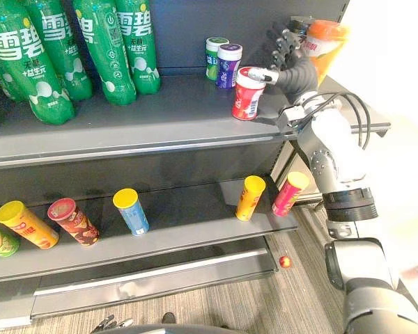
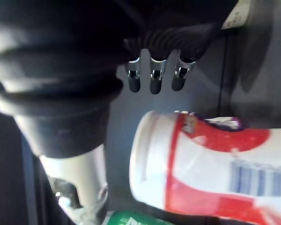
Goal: Put the gum and the chips on the shelf.
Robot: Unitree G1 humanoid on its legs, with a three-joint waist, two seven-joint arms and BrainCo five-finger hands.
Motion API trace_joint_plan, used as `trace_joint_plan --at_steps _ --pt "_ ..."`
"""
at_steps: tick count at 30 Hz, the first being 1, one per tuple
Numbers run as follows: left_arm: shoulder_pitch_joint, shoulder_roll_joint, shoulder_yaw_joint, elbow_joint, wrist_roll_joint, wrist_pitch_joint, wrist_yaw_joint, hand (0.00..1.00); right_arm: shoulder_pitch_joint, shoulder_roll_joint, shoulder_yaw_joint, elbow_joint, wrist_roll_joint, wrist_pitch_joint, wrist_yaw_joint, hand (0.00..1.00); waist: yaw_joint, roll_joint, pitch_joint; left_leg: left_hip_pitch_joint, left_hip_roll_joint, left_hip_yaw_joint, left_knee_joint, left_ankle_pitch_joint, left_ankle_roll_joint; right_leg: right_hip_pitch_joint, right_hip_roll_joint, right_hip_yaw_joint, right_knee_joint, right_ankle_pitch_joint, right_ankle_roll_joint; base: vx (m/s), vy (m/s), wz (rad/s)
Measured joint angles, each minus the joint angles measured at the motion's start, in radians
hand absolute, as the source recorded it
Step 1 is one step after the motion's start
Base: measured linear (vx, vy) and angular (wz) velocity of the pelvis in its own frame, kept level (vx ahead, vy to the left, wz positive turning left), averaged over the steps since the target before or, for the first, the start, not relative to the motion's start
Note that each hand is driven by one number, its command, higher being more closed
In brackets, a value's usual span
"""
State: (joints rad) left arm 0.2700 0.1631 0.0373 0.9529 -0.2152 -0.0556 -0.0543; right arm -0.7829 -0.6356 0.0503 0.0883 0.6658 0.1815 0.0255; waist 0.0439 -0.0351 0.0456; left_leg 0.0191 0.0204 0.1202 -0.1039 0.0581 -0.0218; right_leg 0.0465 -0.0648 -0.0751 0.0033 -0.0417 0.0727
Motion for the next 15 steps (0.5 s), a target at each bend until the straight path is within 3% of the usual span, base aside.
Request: trace_joint_plan --at_steps 6,15 --pt "0.000 -0.001 0.000 0.000 -0.002 0.000 0.007 0.00 -0.053 -0.001 -0.009 -0.042 0.001 -0.057 -0.067 0.00 -0.001 0.000 0.000 0.000 0.001 0.001 0.000 0.000 -0.001 0.000 0.001 0.000 0.000 0.000 0.000 0.00 0.000 0.00" --pt "0.001 -0.001 0.005 0.002 -0.005 0.000 0.008 0.00 -0.047 -0.001 -0.077 -0.204 0.001 -0.101 -0.120 0.00 -0.011 0.000 0.000 0.002 0.001 0.008 0.000 -0.002 -0.001 -0.002 0.002 0.008 0.001 0.000 0.000 0.00 0.000 -0.01"
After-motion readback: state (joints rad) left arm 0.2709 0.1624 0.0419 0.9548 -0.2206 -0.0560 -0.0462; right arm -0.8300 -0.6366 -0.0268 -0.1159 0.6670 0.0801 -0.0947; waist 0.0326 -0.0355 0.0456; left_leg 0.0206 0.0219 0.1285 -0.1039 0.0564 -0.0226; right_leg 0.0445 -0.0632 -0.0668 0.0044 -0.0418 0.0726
